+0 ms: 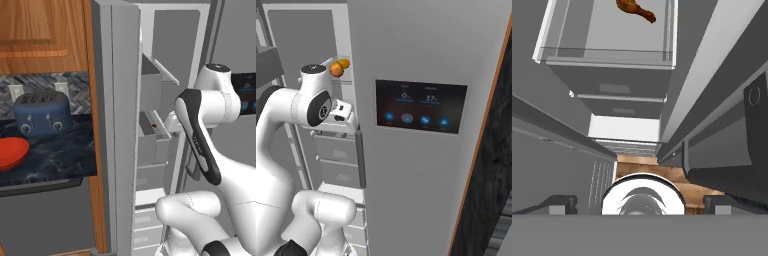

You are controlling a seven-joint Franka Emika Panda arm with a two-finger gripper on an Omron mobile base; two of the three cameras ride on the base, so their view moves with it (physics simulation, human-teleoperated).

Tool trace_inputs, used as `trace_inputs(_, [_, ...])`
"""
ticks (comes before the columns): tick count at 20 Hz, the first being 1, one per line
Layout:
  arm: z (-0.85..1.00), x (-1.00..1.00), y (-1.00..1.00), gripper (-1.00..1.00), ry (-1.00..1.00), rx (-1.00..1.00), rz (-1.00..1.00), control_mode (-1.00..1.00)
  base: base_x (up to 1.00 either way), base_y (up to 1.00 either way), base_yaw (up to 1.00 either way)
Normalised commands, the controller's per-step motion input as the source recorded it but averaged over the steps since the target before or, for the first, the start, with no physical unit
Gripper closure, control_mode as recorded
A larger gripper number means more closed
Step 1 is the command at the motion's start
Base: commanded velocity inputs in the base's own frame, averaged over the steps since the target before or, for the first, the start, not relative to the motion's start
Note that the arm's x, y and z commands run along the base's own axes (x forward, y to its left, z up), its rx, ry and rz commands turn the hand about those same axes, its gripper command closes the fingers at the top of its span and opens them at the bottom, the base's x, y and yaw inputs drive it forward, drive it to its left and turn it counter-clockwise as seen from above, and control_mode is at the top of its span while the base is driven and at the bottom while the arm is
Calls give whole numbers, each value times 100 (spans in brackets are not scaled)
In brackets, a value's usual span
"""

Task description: Take the peach, mango, and chicken drumstick from the freezer and place them in the bowl on the counter.

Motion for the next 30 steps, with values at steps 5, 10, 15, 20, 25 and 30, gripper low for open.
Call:
trace_inputs(5, [0,0,0,-100,0,0,0,100,-17,29,1])
trace_inputs(10, [0,0,0,-100,0,0,0,100,5,5,0])
trace_inputs(15, [0,0,0,-100,0,0,0,100,16,33,2])
trace_inputs(20, [0,0,0,-100,0,0,0,100,33,31,6])
trace_inputs(25, [0,0,0,-100,0,0,0,100,62,13,2])
trace_inputs(30, [0,4,0,-100,0,0,0,-100,29,3,0])
